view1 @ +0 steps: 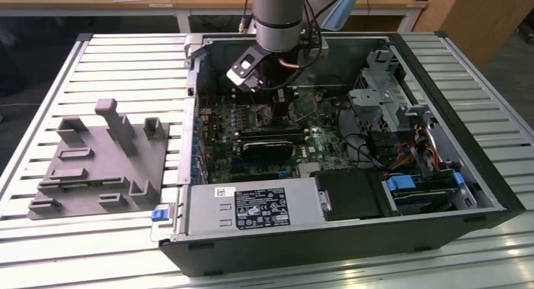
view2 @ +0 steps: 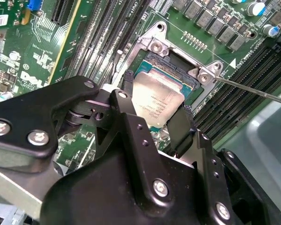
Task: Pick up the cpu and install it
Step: 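Place the cpu into insertion slot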
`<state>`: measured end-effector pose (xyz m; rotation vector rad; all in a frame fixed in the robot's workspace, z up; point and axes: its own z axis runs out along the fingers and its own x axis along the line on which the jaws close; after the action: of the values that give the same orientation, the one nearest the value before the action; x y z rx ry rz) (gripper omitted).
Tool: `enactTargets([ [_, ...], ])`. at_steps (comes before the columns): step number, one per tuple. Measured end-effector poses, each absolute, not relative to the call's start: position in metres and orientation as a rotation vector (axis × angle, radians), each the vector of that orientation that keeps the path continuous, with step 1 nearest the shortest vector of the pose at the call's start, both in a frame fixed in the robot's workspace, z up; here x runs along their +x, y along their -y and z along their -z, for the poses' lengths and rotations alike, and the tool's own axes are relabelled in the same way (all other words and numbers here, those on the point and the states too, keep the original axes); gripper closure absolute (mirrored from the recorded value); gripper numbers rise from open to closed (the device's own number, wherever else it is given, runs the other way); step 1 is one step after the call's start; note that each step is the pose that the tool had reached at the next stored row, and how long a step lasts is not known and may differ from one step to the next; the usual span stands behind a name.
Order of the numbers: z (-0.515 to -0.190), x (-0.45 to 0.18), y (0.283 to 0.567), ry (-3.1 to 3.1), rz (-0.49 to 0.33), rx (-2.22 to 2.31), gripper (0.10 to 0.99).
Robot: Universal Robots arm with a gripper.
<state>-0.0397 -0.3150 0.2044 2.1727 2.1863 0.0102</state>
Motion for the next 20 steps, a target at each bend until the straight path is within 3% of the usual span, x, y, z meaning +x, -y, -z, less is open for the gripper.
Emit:
enactTargets([
  [20, -0.193, -0.041, 0.309, -2.186, -0.009, 2.173, 0.549],
])
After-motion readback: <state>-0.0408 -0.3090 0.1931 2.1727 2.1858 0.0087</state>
